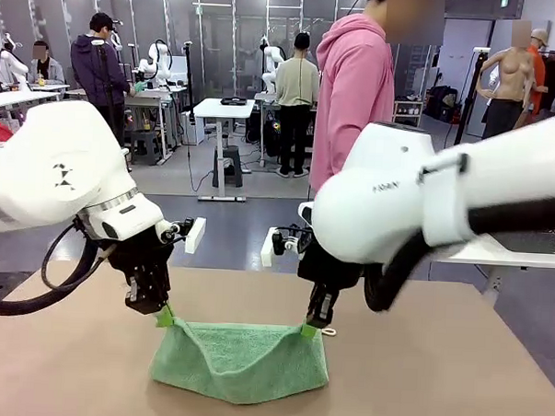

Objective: Fold the towels and place them in the basket.
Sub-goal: When a person lays out a Towel with hook on the table, fold it in half twice.

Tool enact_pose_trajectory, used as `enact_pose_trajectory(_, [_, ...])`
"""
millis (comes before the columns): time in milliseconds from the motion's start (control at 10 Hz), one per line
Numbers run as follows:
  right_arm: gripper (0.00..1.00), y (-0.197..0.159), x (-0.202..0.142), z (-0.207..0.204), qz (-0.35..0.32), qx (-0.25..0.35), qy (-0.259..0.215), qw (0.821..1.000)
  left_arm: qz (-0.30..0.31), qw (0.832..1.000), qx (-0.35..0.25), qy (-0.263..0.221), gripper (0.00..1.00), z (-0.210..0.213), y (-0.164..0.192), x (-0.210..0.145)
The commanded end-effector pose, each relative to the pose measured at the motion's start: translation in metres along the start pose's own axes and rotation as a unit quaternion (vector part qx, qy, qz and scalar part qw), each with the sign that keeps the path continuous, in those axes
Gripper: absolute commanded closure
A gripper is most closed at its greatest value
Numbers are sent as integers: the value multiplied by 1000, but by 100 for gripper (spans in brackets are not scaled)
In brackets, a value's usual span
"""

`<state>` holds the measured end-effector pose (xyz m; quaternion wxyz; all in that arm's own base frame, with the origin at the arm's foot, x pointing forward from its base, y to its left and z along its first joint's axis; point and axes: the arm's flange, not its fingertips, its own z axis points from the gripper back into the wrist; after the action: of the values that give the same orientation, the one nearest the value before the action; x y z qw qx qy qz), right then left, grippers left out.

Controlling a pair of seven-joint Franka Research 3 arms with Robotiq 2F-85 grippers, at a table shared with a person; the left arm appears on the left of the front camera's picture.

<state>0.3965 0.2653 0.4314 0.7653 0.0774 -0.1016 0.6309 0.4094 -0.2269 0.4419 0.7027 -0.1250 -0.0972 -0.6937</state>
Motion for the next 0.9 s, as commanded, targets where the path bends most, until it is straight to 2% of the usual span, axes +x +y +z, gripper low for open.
enact_pose_trajectory(0, [93,-30,7,-4,-4,25,0,1000,21,999,-30,4,97,-2,35,-1])
enact_pose_trajectory(200, [93,-60,2,-18,-12,41,8,999,42,998,-28,30,97,-14,62,-12])
enact_pose_trajectory(500, [93,-96,-5,-39,6,38,21,999,-21,998,12,50,97,-28,89,-21])
enact_pose_trajectory(800, [93,-117,-7,-57,3,19,39,999,1,994,28,105,97,-54,115,-24])
